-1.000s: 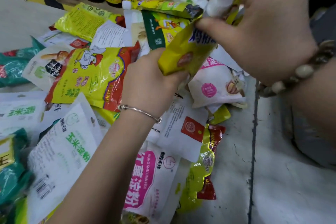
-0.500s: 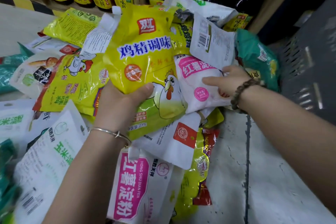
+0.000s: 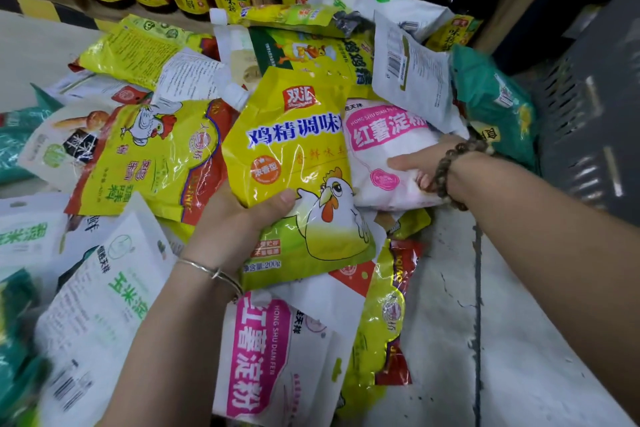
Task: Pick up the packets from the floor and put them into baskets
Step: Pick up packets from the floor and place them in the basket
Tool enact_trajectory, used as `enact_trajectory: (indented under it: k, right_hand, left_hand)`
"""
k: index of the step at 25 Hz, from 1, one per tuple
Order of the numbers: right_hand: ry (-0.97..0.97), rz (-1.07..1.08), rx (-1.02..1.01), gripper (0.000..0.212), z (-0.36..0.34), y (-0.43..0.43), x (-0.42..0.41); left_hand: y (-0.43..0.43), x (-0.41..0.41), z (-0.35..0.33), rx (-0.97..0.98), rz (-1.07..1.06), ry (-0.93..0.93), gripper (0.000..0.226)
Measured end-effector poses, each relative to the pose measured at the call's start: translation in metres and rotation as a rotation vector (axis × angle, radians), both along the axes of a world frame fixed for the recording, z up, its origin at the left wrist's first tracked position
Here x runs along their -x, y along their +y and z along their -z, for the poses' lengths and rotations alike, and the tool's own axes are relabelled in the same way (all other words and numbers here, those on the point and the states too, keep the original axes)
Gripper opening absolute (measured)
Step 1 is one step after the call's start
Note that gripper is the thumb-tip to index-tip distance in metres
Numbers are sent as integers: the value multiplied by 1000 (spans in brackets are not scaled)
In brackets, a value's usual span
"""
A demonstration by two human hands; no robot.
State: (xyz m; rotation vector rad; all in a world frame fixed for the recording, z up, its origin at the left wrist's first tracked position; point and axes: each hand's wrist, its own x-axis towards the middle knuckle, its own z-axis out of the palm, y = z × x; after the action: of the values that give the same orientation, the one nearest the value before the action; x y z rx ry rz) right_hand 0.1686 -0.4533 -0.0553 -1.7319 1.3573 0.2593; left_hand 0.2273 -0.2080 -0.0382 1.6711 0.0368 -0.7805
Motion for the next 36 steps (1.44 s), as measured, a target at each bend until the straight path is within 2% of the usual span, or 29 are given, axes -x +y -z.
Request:
enact_trajectory:
  k: [2,4,6,8,9,11,13,17,20,24,28,34,36]
  right_hand:
    - [-64,55,-84,45,2,9,17]
    - [-63,58,-196,31,2,17,37]
    - [-72,46,-281,31,3,19,57]
    - [-162,89,-435,43,6,20,73]
    - [-211,148,-534,48,8,21,77]
    - [-283,288,-665,45,13,19,76]
    - [-301,391,-691,46,18,13,70]
    - [-301,375,-584,44,22,20,63]
    - [-207,352,-350,52,27,30,75]
    - [-320,339,-86,21,19,42,95]
    - [-447,327,-15,12,-5,45,106]
    - [-598,305,41,10,-49,42,104]
    - [-636,271,100,12,-63,43,99]
  left_hand:
    - [4,-3,6,-36,-12,-67,26]
    - [7,-7,8,-37,13,-85,22]
    - [7,-10,5,-47,98,-90,28]
    - [7,-14,1,-102,162,-126,37]
    - [7,-17,1,-137,189,-161,37]
    - [4,-23,-1,-189,266,-235,30]
    - [-1,-25,-4,-150,323,-237,26]
    - [-5,-19,-3,-52,303,-123,26]
    - [-1,-10,2,-8,270,-89,25]
    - [0,-3,3,3,274,-88,23]
    - [0,2,-2,50,227,-107,23]
    - [-4,9,-18,212,-3,40,21]
    - [-7,10,-28,255,-72,38,16]
